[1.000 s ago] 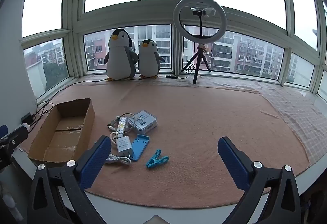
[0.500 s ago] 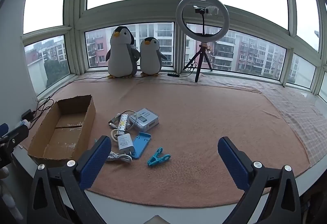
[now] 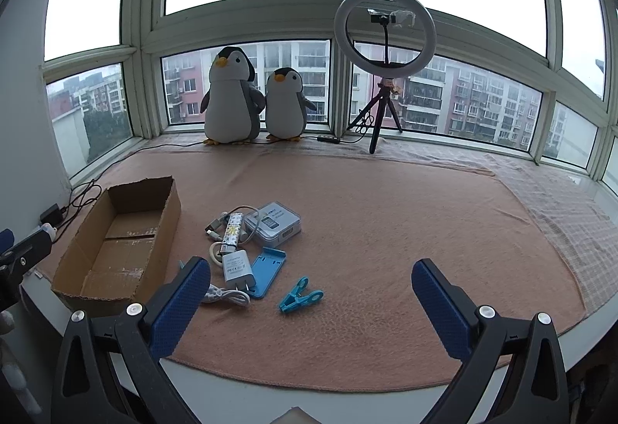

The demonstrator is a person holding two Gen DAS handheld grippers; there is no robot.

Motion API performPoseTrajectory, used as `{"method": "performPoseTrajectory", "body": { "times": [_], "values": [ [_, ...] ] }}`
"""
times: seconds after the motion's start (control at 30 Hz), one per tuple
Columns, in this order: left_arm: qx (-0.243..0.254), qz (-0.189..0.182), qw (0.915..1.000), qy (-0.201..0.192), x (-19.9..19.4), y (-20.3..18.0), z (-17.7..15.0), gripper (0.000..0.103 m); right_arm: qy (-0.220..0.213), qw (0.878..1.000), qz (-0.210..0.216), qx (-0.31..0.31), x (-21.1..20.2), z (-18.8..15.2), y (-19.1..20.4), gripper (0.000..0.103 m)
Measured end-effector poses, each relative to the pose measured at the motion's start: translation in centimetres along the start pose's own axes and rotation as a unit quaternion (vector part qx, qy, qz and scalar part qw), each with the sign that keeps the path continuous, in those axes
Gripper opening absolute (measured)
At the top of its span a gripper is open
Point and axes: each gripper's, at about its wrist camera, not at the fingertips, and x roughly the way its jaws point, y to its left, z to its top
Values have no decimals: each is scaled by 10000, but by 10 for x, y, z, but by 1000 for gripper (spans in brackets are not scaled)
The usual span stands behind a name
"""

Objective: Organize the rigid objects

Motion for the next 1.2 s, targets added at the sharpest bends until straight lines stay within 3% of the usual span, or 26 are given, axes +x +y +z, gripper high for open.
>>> {"method": "performPoseTrajectory", "body": {
  "times": [1.2],
  "values": [
    [20, -29, 10000, 70, 5, 0, -1, 103, 92, 9999, 28, -46, 5, -1, 7, 103]
  ]
}}
